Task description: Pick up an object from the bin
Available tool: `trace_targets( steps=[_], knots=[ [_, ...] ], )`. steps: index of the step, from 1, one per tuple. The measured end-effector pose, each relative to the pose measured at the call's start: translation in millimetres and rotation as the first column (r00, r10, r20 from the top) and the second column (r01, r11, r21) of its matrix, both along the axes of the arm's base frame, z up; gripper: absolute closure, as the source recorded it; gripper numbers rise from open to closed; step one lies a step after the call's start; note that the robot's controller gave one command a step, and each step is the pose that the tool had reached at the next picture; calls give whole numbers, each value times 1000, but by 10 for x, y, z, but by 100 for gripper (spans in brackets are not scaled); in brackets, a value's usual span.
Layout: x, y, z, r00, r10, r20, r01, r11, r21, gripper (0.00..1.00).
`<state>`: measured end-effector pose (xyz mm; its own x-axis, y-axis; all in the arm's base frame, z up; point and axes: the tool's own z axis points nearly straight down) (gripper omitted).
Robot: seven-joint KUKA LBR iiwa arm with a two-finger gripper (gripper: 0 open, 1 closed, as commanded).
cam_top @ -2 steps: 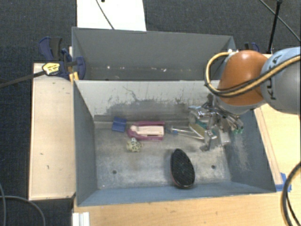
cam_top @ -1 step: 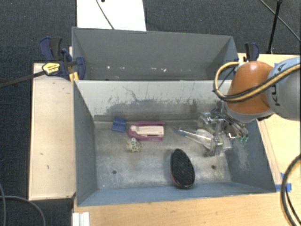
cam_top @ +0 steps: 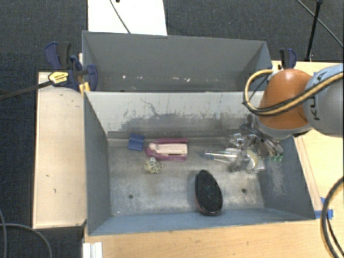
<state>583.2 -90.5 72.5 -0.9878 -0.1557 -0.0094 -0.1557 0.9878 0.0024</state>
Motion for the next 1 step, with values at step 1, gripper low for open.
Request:
trace_targets(
  steps=[1],
  knots=[
    [-129,175,1669,758,652,-3,-652,758,-9,100]
  ],
)
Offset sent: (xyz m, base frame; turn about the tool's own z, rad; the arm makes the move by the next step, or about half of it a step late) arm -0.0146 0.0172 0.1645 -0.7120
